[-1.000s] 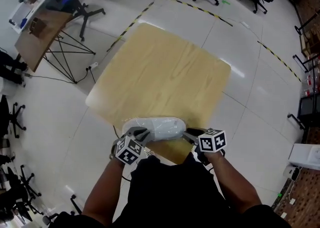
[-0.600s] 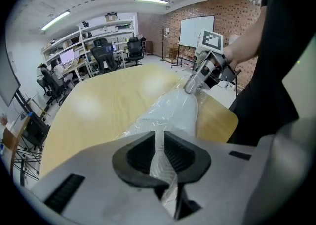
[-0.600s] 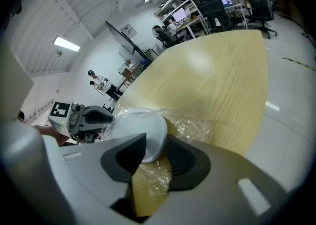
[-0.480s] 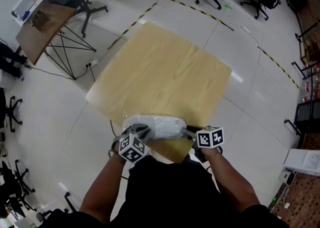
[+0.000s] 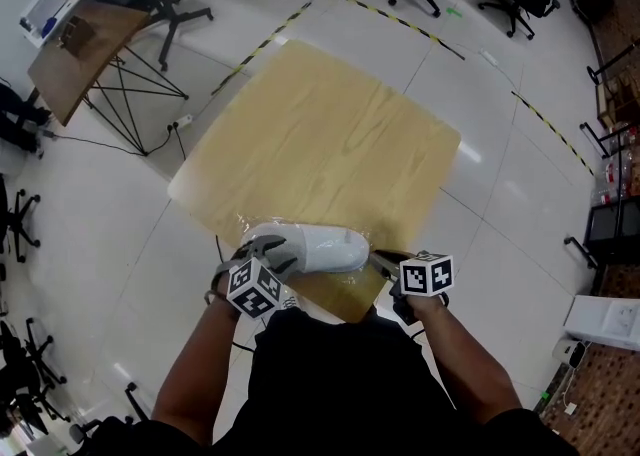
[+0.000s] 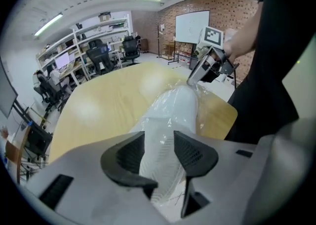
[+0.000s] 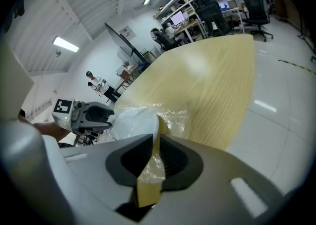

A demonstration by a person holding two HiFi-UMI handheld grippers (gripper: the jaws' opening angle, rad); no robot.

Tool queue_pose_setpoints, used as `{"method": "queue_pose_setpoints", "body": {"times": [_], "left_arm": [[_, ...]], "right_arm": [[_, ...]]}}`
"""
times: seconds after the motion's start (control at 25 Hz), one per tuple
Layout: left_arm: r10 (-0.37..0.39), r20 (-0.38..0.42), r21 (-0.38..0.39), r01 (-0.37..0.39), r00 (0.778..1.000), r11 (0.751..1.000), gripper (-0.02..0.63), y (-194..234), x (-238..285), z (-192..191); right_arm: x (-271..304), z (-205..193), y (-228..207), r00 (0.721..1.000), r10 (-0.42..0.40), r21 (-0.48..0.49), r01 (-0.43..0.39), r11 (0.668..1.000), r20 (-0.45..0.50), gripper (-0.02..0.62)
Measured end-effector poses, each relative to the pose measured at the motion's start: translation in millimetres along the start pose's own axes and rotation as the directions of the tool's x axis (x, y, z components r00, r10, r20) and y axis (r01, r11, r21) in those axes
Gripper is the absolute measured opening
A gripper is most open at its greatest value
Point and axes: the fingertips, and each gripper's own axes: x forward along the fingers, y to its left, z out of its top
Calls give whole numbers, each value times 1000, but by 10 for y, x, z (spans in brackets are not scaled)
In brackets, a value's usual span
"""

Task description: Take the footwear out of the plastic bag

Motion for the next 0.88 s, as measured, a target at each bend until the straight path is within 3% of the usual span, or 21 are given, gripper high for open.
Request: {"method": "queue_pose_setpoints", "body": {"times": [0.08,0.16,0.28,0.4,0.56,0.6,0.64,0.8,0.88], "left_arm": [[-28,41,63,26,999,998,206,-102,-59,219],[-65,65,120,57,996,991,204,-272,-26,438],[-100,-19,218,101,995,971,184,-547,238,490],[-83,-100,246,106,992,964,129,-635,406,347],[-90,-93,206,108,992,973,117,-618,414,353],[-91,-93,205,109,991,973,117,-627,426,363],[-92,-93,202,109,991,973,117,-637,437,370],[-91,-82,172,104,993,980,117,-614,458,378],[-88,-73,165,99,993,981,115,-602,455,358]], "right_arm": [[-38,36,33,1000,-8,-54,8,999,-2,89],[-112,124,14,998,-53,-141,56,989,19,95],[-167,307,-82,986,-156,-282,168,945,63,95],[-40,444,-117,972,-229,-457,228,860,54,94],[225,462,-220,955,-295,-710,197,676,-16,74],[253,463,-270,952,-304,-731,196,654,-17,65],[251,476,-324,951,-309,-725,208,657,-8,60],[-69,627,-528,922,-371,-545,366,754,106,28],[-175,464,-341,944,-316,-531,315,787,91,26]]}}
